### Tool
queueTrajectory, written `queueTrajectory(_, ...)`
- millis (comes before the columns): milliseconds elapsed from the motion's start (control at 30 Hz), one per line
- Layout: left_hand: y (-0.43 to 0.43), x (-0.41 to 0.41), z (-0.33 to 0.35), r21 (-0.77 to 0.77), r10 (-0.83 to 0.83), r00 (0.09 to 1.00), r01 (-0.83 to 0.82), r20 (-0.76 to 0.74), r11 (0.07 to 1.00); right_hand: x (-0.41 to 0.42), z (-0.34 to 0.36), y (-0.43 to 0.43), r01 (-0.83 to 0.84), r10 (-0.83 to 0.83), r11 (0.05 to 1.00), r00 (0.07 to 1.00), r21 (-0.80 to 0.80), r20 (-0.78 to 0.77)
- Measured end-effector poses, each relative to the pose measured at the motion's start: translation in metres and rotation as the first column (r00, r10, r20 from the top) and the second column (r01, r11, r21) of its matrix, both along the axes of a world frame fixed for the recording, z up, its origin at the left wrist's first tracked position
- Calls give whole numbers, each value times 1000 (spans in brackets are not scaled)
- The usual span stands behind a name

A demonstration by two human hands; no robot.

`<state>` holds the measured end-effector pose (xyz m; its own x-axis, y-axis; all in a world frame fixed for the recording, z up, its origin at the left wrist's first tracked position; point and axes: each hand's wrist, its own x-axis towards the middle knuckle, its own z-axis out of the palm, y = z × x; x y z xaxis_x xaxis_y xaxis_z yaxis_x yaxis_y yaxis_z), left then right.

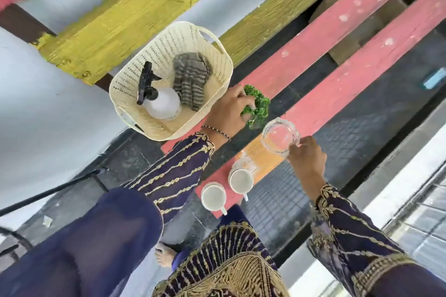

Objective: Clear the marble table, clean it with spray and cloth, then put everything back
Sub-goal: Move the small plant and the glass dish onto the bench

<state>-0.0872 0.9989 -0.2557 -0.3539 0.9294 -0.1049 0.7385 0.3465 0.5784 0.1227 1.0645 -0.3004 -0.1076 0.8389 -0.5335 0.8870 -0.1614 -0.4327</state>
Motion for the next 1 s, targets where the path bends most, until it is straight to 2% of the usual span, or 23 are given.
queueTrajectory(233,61,-15,-35,2,-1,997,2,-75,1000,3,-26,39,133,-132,991,989,-15,60)
queueTrajectory(667,78,-17,-49,-20,32,997,-33,-72,999,9,-44,49,157,-154,986,987,-51,47)
queueTrajectory(833,70,-15,-43,-41,-9,992,3,-128,999,9,-40,46,69,-66,997,995,-43,71)
queueTrajectory(1000,61,-14,-30,-54,-38,987,29,-158,998,6,-26,41,-49,45,998,991,32,122)
